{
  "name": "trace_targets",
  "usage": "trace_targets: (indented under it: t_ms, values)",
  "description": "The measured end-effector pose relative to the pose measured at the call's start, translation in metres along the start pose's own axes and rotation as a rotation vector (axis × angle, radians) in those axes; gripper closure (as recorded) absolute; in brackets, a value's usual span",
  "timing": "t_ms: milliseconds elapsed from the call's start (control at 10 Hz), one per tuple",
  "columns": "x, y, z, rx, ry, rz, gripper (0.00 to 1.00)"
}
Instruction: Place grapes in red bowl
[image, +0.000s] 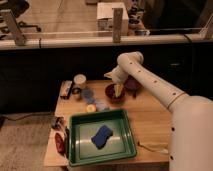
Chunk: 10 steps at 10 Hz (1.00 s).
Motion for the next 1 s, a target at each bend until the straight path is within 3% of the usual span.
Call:
trace_targets:
  t_ms: [1000]
  values:
    - [0.0058, 0.0038, -0.0076, -0.008, -0.012, -0.005, 0.20]
